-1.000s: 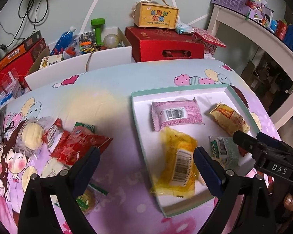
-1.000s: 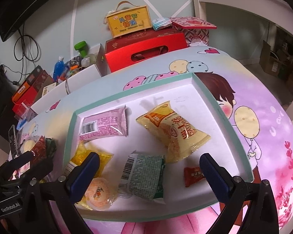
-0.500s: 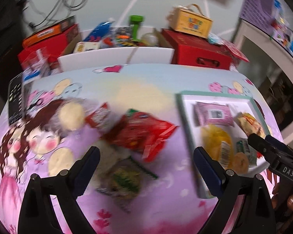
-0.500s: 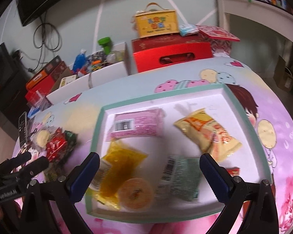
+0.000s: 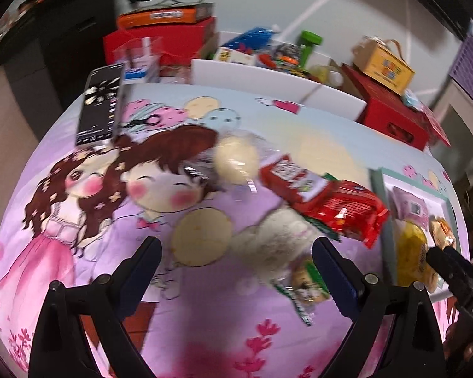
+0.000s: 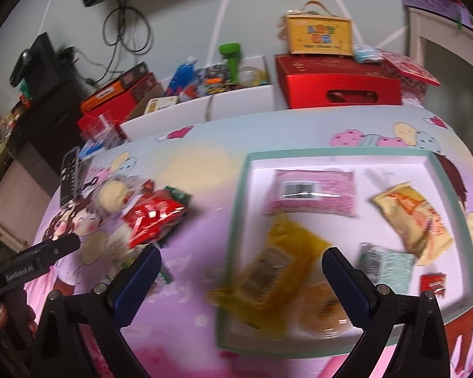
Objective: Organize snacks
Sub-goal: 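Move both open tools from the tray back to the snack pile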
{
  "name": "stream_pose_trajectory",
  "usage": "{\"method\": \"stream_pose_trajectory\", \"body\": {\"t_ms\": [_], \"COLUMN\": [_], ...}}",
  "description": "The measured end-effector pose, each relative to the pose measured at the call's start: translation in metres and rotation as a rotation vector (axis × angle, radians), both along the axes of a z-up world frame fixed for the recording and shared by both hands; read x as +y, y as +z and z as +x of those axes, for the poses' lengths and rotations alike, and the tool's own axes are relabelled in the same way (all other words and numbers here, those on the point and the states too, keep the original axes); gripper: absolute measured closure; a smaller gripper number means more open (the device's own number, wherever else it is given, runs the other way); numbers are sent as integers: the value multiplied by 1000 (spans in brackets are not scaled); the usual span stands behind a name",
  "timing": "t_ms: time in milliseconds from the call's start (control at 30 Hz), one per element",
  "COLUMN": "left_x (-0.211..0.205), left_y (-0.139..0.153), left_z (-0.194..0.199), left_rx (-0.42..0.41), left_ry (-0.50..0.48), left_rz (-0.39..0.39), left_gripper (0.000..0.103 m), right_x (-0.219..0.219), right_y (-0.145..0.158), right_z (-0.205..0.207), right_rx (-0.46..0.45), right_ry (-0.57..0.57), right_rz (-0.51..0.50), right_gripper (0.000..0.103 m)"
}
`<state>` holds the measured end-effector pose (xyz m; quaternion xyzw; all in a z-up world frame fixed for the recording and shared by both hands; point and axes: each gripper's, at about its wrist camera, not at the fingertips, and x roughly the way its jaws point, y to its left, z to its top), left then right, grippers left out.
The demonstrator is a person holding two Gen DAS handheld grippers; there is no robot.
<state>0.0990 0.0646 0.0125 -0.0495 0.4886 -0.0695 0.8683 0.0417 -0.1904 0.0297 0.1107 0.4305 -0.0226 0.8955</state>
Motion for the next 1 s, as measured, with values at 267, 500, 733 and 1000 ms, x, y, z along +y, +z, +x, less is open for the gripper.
{"method": "stream_pose_trajectory", "body": {"t_ms": [267,500,733,1000], "left_x": [19,19,22,18], "left_y": [-7,-21,-34,-44], "left_z": [2,8,18,27], "left_rx": [33,71,108,132], "left_ry": [23,15,24,11], "left_rz": [-21,-43,-56,-56], "left_gripper": [7,7,7,7], "right_x": [44,73,95,104], "right_y": [-8,-22,-40,-61], "right_z": [11,20,30,39], "right_rx": [23,55,80,124], "right_ry": [97,166,226,246], "right_rz": [6,-22,-34,-51], "right_gripper": [0,0,0,0]}}
